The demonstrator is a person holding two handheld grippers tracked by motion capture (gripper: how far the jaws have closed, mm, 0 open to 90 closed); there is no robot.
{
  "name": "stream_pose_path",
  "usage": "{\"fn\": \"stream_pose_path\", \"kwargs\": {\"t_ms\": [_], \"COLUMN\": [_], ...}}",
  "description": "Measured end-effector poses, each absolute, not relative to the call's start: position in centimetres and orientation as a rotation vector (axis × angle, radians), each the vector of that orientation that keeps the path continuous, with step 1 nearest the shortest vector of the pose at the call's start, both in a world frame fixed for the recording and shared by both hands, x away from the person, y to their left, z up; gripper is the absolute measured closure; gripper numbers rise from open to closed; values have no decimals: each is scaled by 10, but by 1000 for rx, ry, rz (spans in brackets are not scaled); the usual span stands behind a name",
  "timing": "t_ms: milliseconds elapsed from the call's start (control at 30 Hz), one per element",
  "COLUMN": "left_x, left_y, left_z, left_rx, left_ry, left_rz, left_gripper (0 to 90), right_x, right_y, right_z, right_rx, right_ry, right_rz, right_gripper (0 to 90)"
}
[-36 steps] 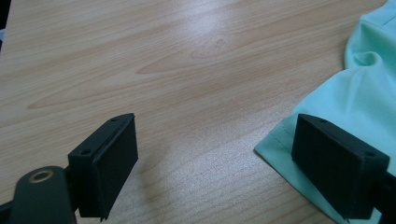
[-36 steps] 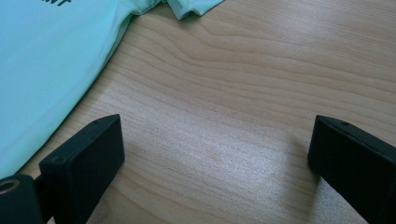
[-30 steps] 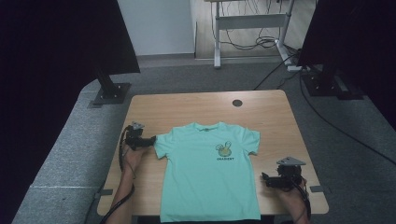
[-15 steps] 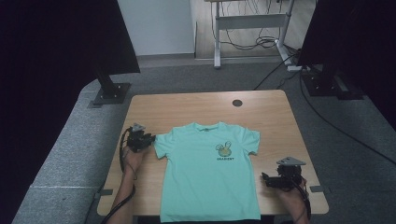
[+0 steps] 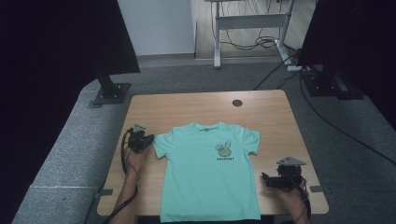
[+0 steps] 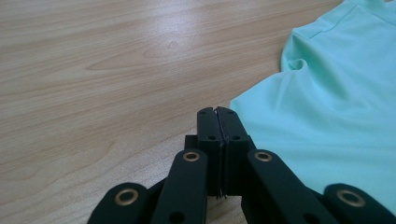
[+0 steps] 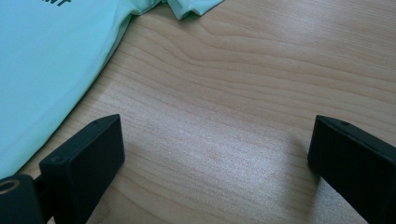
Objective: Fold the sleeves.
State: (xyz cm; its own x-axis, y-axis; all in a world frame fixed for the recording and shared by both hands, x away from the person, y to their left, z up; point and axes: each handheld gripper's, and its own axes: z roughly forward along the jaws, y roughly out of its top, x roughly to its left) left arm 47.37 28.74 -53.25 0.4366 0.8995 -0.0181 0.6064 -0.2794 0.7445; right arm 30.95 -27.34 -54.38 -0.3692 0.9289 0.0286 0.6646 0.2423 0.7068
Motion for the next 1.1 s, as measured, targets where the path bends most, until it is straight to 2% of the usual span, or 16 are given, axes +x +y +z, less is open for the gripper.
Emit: {"fn": "stream_pose_path", "kwargs": {"t_ms": [667, 1100], "left_x": [456, 448], "left_y": [277, 253], "left_z": [-519, -511], "left_rx": [1977, 1988], "left_ry": [1247, 1177], "left_rz": [525, 504], "left_gripper": [900, 900], "right_x": [309, 309], "right_y": [-273, -273], "right_z": [-544, -544], "right_rx": [1460, 1460], "right_ry": [2124, 2124], "right_rz": [904, 904], "right_gripper": [30, 30]}}
